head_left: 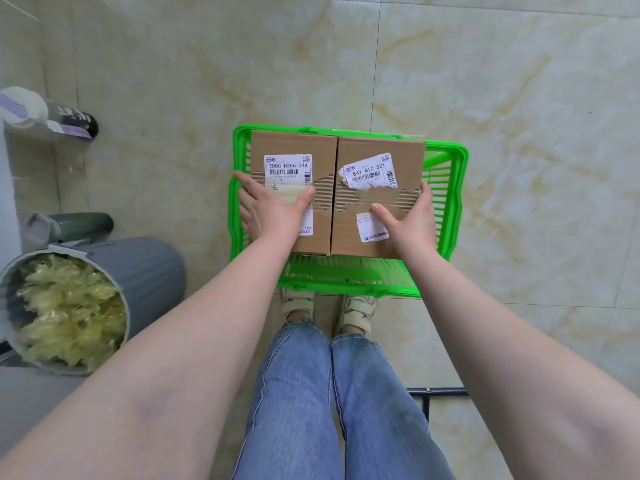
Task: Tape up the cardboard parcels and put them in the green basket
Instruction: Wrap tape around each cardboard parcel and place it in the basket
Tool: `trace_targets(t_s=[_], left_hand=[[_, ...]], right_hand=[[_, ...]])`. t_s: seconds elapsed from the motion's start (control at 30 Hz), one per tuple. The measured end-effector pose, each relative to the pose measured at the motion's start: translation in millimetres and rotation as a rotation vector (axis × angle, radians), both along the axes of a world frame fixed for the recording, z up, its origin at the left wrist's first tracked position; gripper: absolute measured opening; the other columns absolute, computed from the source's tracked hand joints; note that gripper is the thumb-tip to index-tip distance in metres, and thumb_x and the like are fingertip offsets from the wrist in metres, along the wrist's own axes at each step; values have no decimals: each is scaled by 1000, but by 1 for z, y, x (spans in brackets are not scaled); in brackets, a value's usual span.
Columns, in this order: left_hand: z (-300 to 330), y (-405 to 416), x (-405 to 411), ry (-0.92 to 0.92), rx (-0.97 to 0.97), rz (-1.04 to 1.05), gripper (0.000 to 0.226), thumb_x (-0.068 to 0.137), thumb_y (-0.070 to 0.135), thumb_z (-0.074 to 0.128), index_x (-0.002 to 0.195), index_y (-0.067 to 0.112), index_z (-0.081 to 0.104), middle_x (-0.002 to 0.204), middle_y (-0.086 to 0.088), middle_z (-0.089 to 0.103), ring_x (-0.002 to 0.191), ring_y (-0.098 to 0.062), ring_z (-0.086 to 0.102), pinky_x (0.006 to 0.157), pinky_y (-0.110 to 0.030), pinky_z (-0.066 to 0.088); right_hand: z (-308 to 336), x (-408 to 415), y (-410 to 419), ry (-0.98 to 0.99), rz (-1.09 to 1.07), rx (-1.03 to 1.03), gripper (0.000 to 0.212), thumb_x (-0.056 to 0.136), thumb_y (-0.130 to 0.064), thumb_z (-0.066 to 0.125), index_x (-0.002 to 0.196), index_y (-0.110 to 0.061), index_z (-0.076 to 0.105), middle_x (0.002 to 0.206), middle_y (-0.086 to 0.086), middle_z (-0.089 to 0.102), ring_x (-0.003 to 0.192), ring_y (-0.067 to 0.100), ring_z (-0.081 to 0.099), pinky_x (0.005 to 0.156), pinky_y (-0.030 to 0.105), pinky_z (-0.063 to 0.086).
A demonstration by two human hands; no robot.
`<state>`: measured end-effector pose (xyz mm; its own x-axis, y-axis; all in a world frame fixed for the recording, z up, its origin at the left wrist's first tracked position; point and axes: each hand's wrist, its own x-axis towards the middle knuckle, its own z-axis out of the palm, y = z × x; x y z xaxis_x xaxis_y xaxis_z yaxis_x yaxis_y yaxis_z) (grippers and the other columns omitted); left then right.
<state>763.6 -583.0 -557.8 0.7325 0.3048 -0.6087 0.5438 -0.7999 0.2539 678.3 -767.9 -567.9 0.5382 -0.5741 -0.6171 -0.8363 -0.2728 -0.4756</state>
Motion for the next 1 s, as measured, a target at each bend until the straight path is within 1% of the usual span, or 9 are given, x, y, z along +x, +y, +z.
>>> trace_targets(t_s=[0.2, 0.37, 0.43, 0.5, 0.57, 0.67, 0.73, 0.8, 1.0], left_hand=[[19, 1, -6, -30, -10, -13, 125, 78, 67, 67, 156, 4, -8, 164, -16, 4, 151, -30, 10, 120, -44, 12], [53, 7, -6, -75, -68, -74, 105, 86, 58, 64, 157, 6, 6, 162, -15, 13, 148, -31, 17, 120, -44, 16], [73, 14, -6, -120, -143, -125, 83, 90, 49, 64, 152, 8, 27, 153, -14, 32, 140, -29, 33, 115, -40, 27], [101, 25, -9, -118, -285, -102, 58, 93, 34, 66, 141, 9, 46, 137, -10, 51, 125, -24, 50, 105, -32, 38], [134, 38, -15, -74, -435, -12, 39, 93, 22, 67, 129, 7, 57, 124, -7, 63, 112, -19, 59, 94, -25, 43], [186, 62, -30, -47, -538, 111, 28, 94, 16, 65, 121, 6, 63, 117, -9, 67, 105, -18, 61, 90, -24, 44], [221, 80, -44, -71, -571, 240, 25, 96, 15, 62, 120, 5, 63, 117, -12, 68, 104, -22, 63, 92, -30, 48], [258, 97, -61, -119, -658, 444, 25, 99, 14, 57, 121, 4, 62, 111, -9, 68, 98, -17, 64, 84, -25, 50], [364, 149, -146, -404, -940, 993, 12, 99, 16, 56, 107, 14, 66, 94, 3, 67, 84, -8, 62, 78, -21, 48]], right_hand=[[25, 3, 12, -14, 43, -117, 96, 81, -38, 76, 153, -7, 20, 152, 12, 33, 142, 26, 29, 115, 39, 26], [66, 15, 31, -36, 133, -346, 77, 87, -39, 69, 149, -14, 30, 153, 6, 35, 142, 23, 30, 115, 37, 25], [87, 23, 40, -110, 125, -218, 56, 88, -35, 68, 137, -15, 48, 137, 2, 53, 129, 21, 46, 108, 36, 35], [116, 32, 55, -178, 81, 56, 25, 88, -27, 70, 111, -17, 65, 105, -2, 68, 105, 17, 62, 94, 32, 48], [150, 38, 73, -190, 96, 269, 8, 87, -21, 71, 93, -17, 68, 90, -1, 70, 92, 18, 67, 86, 33, 53], [201, 41, 99, -161, 183, 434, 6, 87, -17, 71, 83, -17, 66, 86, 6, 71, 84, 22, 68, 81, 38, 53], [235, 39, 114, -164, 227, 516, 11, 88, -15, 70, 78, -16, 65, 78, 4, 69, 68, 12, 66, 72, 32, 52], [270, 35, 128, -171, 261, 626, 14, 90, -12, 68, 76, -13, 63, 69, 2, 65, 53, 2, 58, 62, 20, 49], [369, 8, 182, -122, 541, 887, 9, 90, -14, 68, 82, -14, 63, 73, 0, 68, 59, 3, 59, 64, 17, 49]])
